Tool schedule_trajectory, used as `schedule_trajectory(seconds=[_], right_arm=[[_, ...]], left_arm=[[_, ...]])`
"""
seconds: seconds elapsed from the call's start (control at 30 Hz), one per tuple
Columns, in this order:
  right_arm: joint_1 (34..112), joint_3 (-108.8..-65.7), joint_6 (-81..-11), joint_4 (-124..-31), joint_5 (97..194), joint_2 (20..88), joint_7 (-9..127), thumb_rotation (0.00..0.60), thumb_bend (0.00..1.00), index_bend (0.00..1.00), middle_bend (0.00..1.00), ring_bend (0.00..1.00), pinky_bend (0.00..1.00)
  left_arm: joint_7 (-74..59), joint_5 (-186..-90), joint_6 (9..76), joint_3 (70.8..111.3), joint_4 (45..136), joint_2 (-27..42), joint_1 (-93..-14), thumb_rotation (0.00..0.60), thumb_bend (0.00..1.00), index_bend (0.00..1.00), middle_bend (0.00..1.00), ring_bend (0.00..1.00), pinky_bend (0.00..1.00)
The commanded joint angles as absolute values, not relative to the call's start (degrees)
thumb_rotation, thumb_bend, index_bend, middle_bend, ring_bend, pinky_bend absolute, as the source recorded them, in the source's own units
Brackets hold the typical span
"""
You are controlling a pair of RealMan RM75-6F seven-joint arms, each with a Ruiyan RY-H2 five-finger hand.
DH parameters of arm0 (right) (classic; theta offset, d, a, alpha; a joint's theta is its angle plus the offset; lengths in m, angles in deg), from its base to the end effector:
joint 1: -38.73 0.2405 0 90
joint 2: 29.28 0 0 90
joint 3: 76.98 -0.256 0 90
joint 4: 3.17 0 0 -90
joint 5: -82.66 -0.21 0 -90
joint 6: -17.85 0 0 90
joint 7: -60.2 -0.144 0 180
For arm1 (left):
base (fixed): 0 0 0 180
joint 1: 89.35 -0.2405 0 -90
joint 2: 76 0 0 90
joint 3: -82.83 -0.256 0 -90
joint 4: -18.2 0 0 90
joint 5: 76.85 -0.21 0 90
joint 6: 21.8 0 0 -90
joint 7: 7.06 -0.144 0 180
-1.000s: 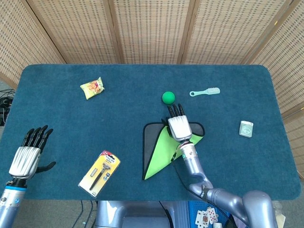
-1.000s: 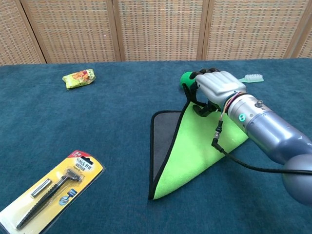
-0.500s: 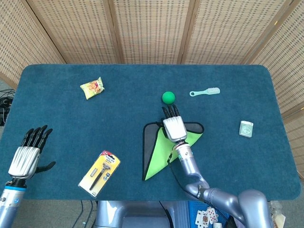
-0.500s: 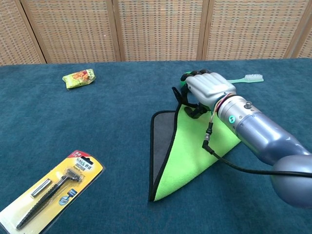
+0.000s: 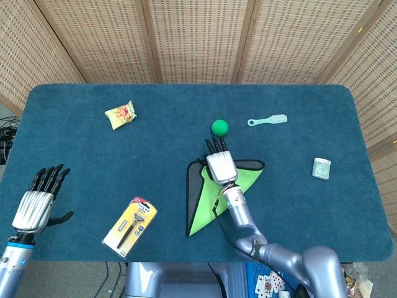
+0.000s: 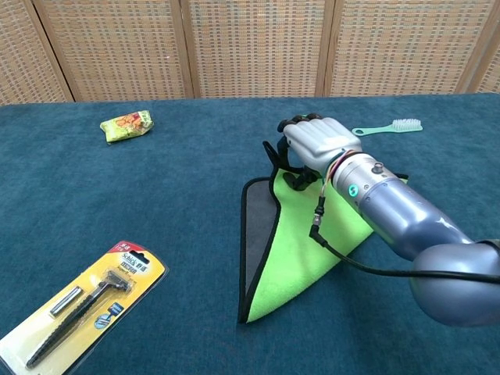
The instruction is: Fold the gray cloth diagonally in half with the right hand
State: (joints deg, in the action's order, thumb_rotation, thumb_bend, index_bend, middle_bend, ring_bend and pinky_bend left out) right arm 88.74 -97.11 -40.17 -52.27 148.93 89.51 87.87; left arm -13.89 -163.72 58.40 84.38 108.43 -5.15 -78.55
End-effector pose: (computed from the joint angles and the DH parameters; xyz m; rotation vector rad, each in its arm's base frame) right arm -0.1001 -0.3813 -0.1088 1.7207 -0.7356 0.9155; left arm -0.2905 0.2061 0.1089 -1.5429 -0.8738 -0.8962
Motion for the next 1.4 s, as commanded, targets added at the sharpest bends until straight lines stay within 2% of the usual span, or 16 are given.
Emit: schedule_trajectory(seconds=[0.03,0.83,1.4], right_arm=[[89.33,-97.34,-39.83,-51.61,148.89,89.84,87.68,0.600,0.54,0.64,0.12,0.00,0.00],[92.64,-98.15,-38.21,-48.92,148.48,91.11,87.69,0.600,0.54,0.64,0.12,0.00,0.00],[96.99,-99.87,-35.32,-43.05,147.50,92.94,87.22,0.600,0.54,0.64,0.12,0.00,0.00]], left_arm=[[-13.92,-163.57,58.30,84.44,108.37,-5.10,-78.50,0.600,0.16,0.00,0.00,0.00,0.00],[-13.85,-162.72,57.39,84.54,107.99,-4.86,-78.07,0.600,0.16,0.00,0.00,0.00,0.00],[-14.08,-162.09,56.27,84.48,107.63,-4.49,-77.59,0.600,0.16,0.00,0.00,0.00,0.00]])
